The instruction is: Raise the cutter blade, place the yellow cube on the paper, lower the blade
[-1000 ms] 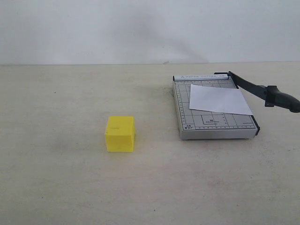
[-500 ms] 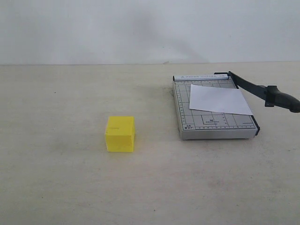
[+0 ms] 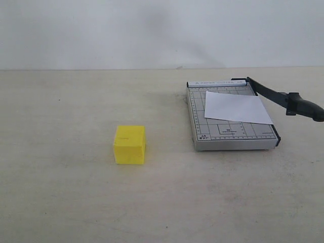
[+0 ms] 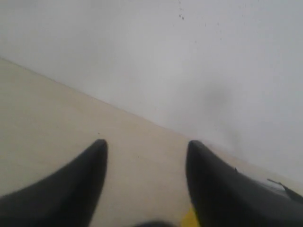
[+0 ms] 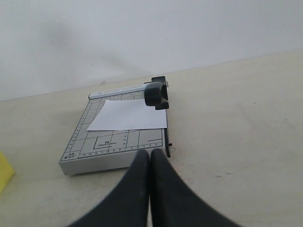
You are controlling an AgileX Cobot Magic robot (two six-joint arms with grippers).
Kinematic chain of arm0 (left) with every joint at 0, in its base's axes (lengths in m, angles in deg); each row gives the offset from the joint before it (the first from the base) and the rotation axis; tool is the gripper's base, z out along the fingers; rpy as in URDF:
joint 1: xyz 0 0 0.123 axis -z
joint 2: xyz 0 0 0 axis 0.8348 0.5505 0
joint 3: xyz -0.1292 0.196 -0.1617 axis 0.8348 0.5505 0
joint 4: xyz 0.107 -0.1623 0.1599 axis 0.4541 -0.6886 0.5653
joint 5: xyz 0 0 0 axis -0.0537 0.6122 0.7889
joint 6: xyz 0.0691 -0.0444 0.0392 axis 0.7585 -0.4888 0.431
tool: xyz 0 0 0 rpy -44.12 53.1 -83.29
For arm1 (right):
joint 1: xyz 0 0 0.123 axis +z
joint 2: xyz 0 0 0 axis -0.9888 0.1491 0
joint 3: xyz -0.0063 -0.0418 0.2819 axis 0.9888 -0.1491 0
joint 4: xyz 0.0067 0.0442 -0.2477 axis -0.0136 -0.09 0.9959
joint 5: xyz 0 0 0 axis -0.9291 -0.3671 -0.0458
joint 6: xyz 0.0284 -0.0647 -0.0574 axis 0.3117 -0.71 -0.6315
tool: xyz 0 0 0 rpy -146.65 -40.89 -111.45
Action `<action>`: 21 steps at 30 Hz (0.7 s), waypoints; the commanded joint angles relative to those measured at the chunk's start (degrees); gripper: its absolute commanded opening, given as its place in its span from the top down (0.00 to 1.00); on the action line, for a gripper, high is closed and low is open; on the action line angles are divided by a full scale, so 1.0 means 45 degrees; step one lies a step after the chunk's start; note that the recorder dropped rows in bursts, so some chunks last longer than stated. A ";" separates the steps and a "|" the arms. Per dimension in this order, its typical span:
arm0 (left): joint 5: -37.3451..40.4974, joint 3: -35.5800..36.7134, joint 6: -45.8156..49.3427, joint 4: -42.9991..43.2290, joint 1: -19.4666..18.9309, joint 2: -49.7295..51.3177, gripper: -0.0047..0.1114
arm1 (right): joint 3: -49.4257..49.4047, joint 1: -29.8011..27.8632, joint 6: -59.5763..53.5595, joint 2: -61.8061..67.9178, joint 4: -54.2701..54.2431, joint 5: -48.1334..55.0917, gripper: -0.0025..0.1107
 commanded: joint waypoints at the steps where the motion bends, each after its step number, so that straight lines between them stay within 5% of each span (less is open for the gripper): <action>1: 0.0431 -0.1145 0.4730 -0.3621 -0.0010 0.2399 0.36 | -0.0047 0.0002 -0.0026 -0.0076 0.0039 0.0034 0.98; 5: 0.1453 -0.2765 0.7658 -0.5378 0.0083 0.4793 0.38 | -0.0047 0.0002 -0.0026 -0.0076 0.0039 0.0034 0.98; 11: 0.3132 -0.5568 1.1130 -0.5687 0.1334 0.9597 0.43 | -0.0047 0.0002 -0.0026 -0.0076 0.0039 0.0034 0.98; 21: 0.2034 -0.9674 1.2930 -0.5763 0.5979 1.7591 0.50 | -0.0047 0.0002 -0.0026 -0.0076 0.0039 0.0034 0.98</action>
